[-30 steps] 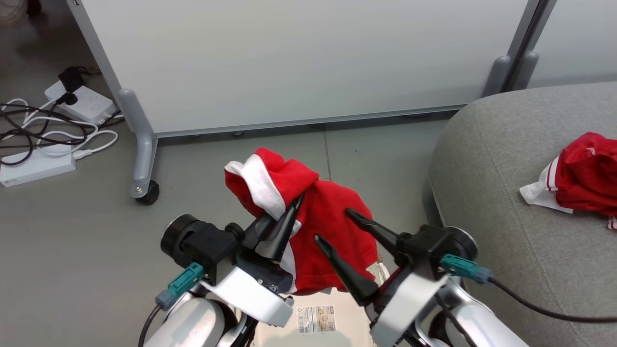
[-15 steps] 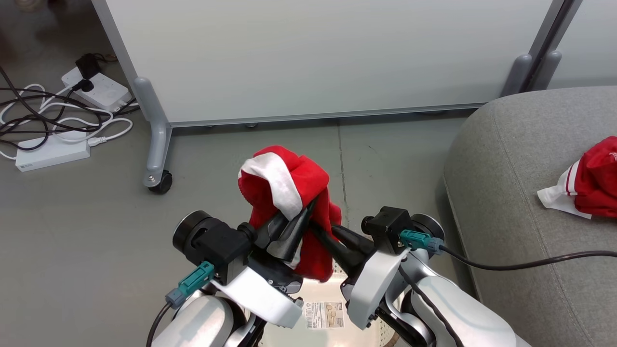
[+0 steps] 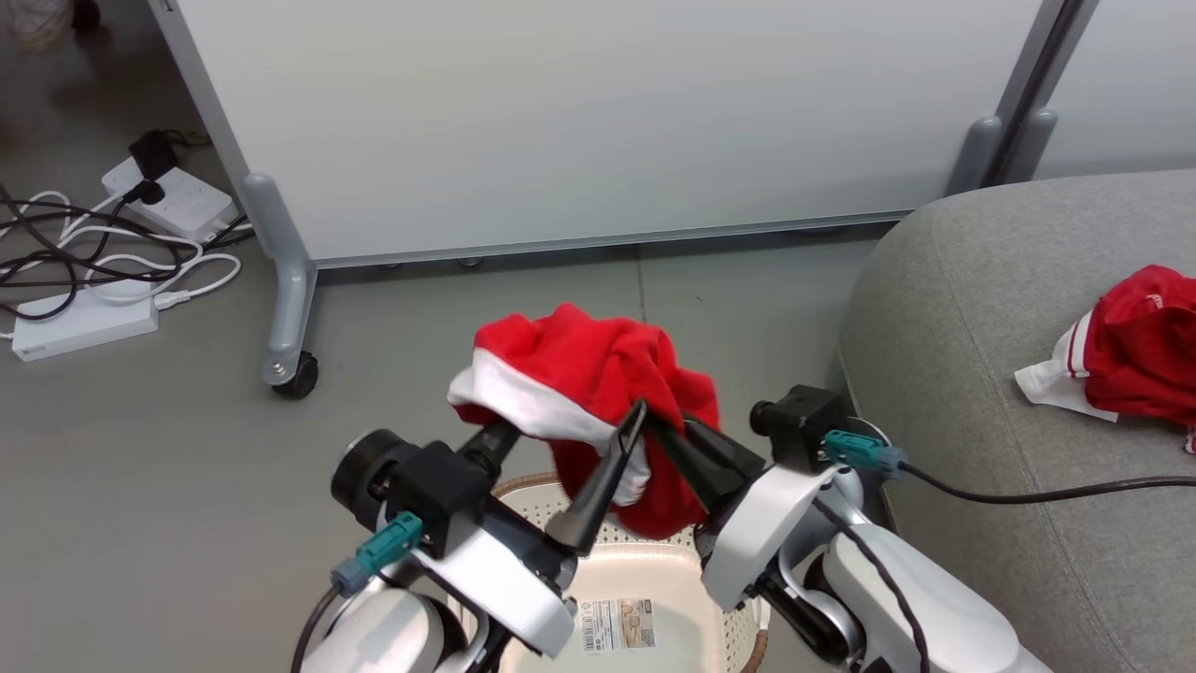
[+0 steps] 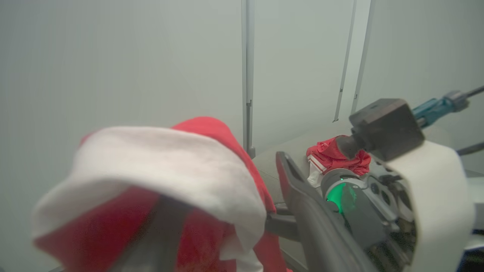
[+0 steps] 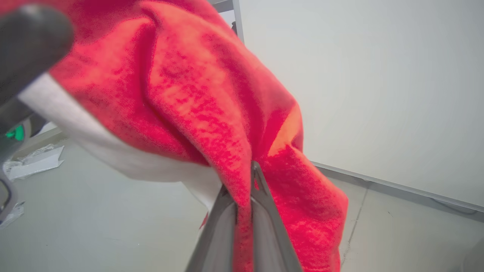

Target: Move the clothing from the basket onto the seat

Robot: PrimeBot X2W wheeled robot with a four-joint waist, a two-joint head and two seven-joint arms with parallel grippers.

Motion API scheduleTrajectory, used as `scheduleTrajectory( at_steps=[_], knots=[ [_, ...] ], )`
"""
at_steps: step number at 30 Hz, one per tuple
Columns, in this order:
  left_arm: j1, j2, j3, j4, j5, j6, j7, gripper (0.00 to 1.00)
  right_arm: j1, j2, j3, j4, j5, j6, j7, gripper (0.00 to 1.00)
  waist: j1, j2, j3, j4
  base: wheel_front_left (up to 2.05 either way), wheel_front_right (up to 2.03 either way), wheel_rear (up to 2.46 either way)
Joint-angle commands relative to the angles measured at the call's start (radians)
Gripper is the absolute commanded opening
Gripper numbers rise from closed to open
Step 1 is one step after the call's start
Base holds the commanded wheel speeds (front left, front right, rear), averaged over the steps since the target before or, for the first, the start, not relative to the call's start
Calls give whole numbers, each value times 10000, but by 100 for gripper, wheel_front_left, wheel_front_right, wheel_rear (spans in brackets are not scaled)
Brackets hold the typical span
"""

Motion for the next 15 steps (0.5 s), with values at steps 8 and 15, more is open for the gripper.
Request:
scheduleTrajectory(
  at_steps=[8,15],
  knots=[
    [518,429,-813,75,169,-543,395,100,83,16,-1356,734,-47,21,-594,0,0,0,-102,-455,0,0,0],
    [658,595,-1158,130,331,-579,610,100,214,-33,-2334,1172,-137,21,-825,0,0,0,-110,-1135,0,0,0]
  ],
)
